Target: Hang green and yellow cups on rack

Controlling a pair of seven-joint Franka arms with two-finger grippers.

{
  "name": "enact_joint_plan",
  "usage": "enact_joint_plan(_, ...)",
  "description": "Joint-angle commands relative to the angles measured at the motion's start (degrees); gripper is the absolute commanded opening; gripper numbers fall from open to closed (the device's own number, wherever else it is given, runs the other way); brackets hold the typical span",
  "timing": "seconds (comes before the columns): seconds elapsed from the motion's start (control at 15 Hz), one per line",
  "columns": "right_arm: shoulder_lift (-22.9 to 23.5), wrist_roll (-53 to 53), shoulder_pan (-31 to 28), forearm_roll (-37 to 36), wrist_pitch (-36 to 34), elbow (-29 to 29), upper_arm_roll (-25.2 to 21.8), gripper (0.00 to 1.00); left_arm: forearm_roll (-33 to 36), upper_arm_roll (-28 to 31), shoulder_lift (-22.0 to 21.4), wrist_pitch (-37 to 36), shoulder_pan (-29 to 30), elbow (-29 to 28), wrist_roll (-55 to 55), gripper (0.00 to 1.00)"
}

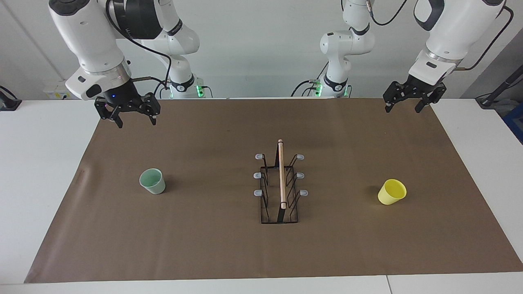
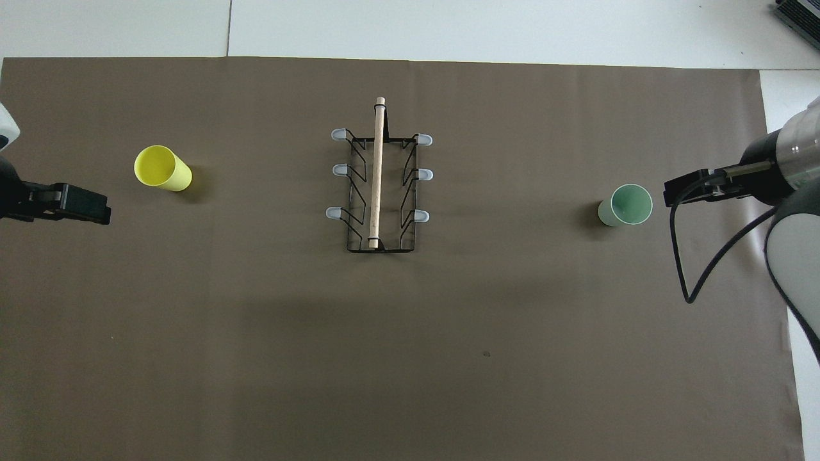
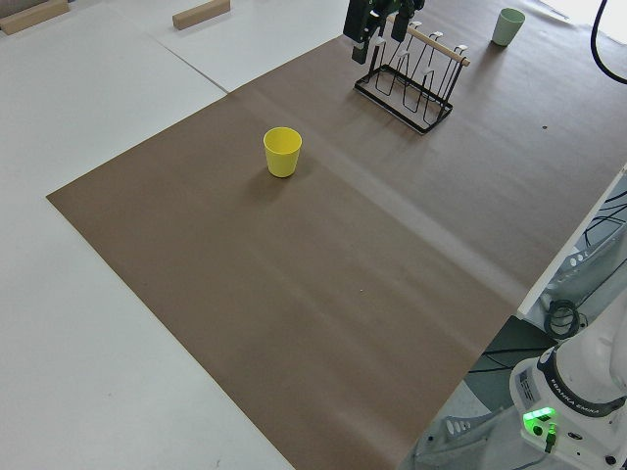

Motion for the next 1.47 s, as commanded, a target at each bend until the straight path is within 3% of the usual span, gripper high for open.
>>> enact_joint_plan(0.0,1.2,0.9,-0.1,0.9,0.4,1.3,-0.2,1.0,0.5,0.0,-0.4,0.7,0.1,-0.9,-0.3,1.0)
enact_joint_plan(0.94,1.3,-1.1,0.6,-2.5,0.3,0.7,0.0,1.0,0.5,0.0,-0.4,0.7,0.1,-0.8,-0.3,1.0)
enact_joint_plan(1.2,1.3,-10.2,-0.1,-3.8,0.3,0.7,0.0,1.0,0.5,-0.1,-0.4,0.7,0.1,-0.8,-0.3,1.0)
enact_joint_plan(1.4,1.2,-28.2,-0.8,-5.4,-0.4,0.5,-0.2,1.0,0.5,0.0,-0.4,0.7,0.1,-0.8,-0.3,1.0)
